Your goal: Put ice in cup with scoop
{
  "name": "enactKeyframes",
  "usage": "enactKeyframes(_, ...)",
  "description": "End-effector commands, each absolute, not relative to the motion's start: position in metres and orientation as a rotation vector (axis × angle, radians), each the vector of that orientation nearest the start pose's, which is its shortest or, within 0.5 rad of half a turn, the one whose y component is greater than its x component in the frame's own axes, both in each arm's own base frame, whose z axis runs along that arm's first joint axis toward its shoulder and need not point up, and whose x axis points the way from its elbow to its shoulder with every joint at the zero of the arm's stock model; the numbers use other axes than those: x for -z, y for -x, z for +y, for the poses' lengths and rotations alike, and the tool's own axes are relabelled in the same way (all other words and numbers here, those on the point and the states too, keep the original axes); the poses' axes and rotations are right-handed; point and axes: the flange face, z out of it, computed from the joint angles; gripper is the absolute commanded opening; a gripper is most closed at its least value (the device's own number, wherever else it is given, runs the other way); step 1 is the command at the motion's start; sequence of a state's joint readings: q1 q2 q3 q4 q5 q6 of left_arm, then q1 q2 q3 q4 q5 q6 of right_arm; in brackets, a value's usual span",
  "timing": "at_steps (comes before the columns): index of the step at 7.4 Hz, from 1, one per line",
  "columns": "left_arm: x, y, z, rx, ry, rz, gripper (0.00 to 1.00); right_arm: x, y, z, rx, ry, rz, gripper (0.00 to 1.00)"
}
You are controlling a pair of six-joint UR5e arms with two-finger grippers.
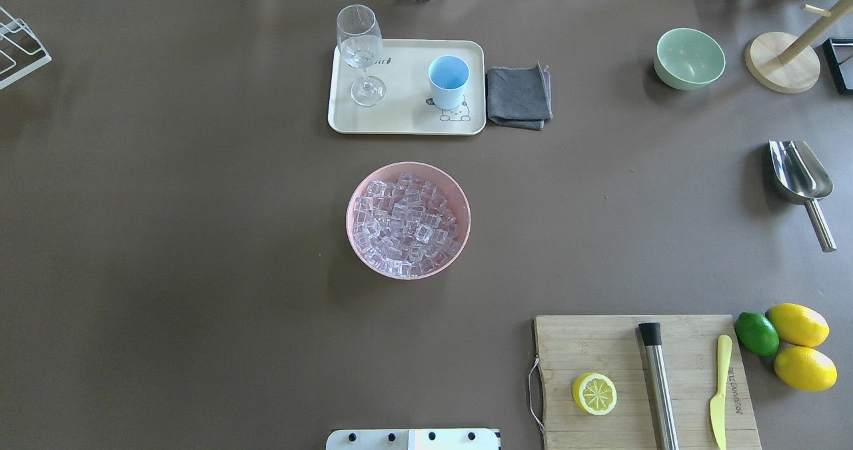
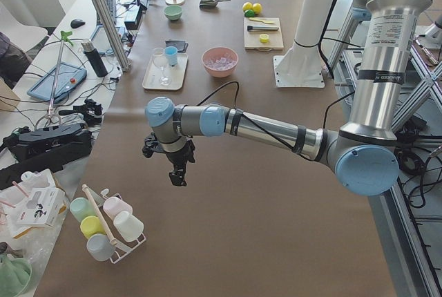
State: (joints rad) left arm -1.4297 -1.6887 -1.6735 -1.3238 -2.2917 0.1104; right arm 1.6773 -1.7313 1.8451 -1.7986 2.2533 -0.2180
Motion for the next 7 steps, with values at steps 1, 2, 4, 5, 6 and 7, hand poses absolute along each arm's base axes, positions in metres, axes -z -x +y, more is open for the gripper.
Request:
enactKeyframes(1, -0.5749, -0.0080, -0.5354, -0.232, 0.033, 0.724, 0.99, -0.6282, -0.1137, -0.3982, 0.065, 0.000, -0.693, 1.00)
enactKeyframes(2, -0.5741, -0.0080, -0.5360, -0.230, 0.033, 0.724, 0.99, -0.6299, -0.1133, -0.3981, 0.065, 0.002, -0.697, 1.00)
enactKeyframes(4, -0.5759, -0.0078, -0.5347, -0.230, 0.037, 0.724, 0.99, -0.6253, -0.1124, -0.3982, 0.066, -0.004, -0.709, 1.00)
enactKeyframes(5, -0.5795, -0.0078, -0.5342, -0.230, 0.041, 0.724, 0.99, -0.6284, -0.1127, -0.3967, 0.068, -0.002, -0.711, 1.00)
enactKeyframes(6, -0.5822, -0.0066, -0.5322, -0.228, 0.046, 0.722, 0.99, -0.6277, -0.1130, -0.3949, 0.064, -0.004, -0.712, 1.00)
enactKeyframes(7, -0.5806, -0.0067, -0.5335, -0.229, 0.043, 0.722, 0.99, -0.6262, -0.1131, -0.3950, 0.064, -0.007, -0.712, 1.00)
